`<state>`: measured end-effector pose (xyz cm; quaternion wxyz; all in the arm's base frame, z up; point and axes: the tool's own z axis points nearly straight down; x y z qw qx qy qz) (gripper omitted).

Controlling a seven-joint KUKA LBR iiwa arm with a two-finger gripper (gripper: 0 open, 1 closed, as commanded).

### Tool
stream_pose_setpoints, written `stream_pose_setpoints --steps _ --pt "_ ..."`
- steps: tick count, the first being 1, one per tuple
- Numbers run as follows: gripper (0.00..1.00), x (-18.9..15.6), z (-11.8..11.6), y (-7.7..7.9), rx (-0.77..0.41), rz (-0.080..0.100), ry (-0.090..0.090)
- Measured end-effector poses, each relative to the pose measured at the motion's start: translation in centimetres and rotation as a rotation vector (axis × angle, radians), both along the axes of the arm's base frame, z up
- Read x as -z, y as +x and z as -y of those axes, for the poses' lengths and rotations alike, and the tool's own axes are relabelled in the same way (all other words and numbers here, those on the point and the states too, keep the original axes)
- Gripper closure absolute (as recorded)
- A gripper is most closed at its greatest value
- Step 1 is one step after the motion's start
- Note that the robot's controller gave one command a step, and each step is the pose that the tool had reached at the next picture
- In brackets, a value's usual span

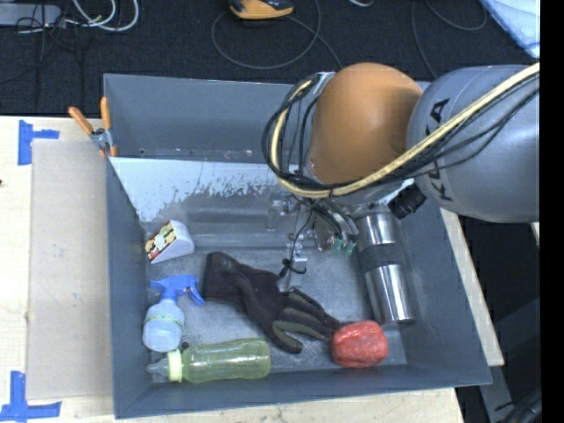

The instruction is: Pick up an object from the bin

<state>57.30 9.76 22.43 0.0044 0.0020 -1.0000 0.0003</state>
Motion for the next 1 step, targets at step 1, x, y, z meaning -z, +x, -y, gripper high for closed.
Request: stream_pose_setpoints --steps 1 --pt "0.00 -0.48 0.06 0.12 0.002 0.008 0.001"
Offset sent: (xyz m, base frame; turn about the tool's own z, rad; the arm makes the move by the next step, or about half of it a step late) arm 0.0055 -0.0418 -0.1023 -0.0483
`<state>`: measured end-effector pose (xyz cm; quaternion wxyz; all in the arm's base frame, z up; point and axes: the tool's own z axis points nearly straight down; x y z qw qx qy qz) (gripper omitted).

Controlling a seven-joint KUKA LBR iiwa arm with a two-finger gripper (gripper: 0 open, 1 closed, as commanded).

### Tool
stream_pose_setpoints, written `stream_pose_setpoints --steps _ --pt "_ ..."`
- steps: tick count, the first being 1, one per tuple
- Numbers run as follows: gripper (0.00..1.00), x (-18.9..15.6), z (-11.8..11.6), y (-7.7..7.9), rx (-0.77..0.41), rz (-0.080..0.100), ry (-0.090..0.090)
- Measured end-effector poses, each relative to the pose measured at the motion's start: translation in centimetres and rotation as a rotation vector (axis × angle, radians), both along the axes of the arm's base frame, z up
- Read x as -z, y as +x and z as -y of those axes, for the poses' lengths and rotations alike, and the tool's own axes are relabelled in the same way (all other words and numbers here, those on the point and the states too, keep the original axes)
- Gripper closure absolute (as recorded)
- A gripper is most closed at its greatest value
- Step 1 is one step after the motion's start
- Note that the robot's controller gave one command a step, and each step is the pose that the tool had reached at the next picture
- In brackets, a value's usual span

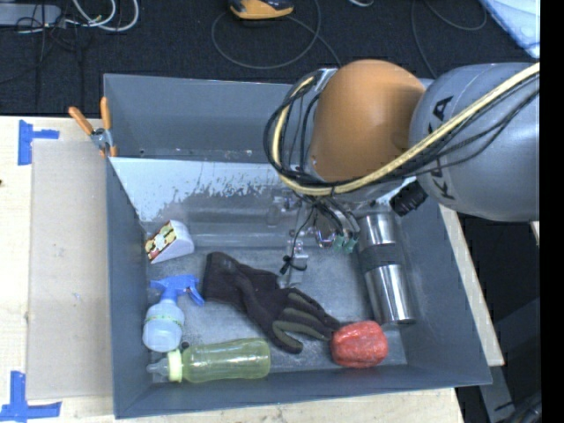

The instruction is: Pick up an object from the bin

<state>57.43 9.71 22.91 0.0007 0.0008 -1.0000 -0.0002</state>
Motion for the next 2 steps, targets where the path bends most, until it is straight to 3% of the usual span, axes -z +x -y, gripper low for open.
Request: stream_pose_setpoints --steps 1,2 --pt "0.00 4.6 1.7 0.3 -0.025 0.003 0.001" --pt "0.00 7.8 2.2 -0.3 -0.175 -0.011 -0.001"
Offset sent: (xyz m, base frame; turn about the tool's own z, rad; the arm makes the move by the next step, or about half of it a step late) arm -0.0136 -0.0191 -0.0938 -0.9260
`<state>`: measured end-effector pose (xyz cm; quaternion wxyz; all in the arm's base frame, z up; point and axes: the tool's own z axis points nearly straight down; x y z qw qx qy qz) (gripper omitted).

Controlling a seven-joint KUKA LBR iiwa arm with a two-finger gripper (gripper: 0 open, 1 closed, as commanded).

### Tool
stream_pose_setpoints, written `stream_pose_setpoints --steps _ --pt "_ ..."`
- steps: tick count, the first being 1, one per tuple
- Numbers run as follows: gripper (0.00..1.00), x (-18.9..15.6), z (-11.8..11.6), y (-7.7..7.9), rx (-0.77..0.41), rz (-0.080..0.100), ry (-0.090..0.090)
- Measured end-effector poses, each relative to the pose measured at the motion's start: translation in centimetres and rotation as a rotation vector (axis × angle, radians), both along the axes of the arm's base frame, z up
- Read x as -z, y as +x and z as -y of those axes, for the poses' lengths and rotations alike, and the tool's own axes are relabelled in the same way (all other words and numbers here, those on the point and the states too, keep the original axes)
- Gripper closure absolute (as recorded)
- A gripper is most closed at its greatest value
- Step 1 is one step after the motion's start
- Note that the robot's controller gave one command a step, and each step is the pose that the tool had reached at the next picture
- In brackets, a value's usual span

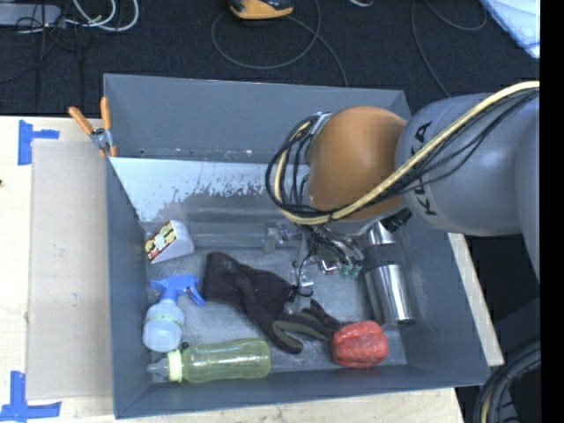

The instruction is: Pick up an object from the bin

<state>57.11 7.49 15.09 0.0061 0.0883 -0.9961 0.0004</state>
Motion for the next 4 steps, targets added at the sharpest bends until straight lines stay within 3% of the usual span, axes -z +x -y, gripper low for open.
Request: stream_pose_setpoints --steps 1,2,3,4 --pt "0.00 1.4 -0.2 1.3 -0.220 0.011 0.004" --pt "1.00 7.4 -2.9 4.0 0.045 -0.001 0.001" --pt "1.00 7.4 -2.9 4.0 0.046 -0.001 0.001" --pt "1.00 1.3 -3.1 3.9 0.076 -0.005 0.000"
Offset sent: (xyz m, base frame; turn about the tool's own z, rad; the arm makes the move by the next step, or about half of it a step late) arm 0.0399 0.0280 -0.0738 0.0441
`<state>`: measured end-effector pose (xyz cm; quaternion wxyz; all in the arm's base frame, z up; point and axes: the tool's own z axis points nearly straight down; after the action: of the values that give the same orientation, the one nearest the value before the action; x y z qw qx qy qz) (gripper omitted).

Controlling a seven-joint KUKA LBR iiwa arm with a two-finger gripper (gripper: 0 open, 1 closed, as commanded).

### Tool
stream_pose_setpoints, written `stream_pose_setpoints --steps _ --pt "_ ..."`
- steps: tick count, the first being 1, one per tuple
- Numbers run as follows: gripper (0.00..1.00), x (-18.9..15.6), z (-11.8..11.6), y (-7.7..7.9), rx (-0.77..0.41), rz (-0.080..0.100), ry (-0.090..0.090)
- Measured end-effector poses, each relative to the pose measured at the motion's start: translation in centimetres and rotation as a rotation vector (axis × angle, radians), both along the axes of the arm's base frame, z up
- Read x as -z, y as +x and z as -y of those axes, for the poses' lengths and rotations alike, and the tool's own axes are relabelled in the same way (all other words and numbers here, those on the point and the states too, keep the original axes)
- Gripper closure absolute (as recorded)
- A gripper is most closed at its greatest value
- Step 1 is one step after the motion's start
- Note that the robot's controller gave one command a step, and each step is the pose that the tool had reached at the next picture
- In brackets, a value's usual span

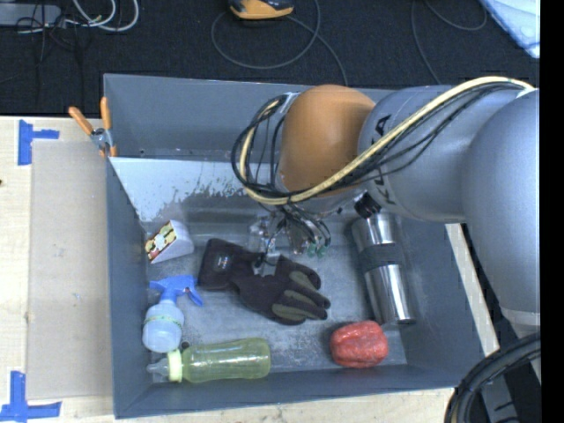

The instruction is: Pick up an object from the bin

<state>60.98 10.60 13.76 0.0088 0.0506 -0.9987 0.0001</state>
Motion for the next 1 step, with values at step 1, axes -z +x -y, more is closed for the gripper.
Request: stream_pose_setpoints --steps 1 --pt "1.00 -3.54 0.21 0.18 0.016 0.011 0.001"
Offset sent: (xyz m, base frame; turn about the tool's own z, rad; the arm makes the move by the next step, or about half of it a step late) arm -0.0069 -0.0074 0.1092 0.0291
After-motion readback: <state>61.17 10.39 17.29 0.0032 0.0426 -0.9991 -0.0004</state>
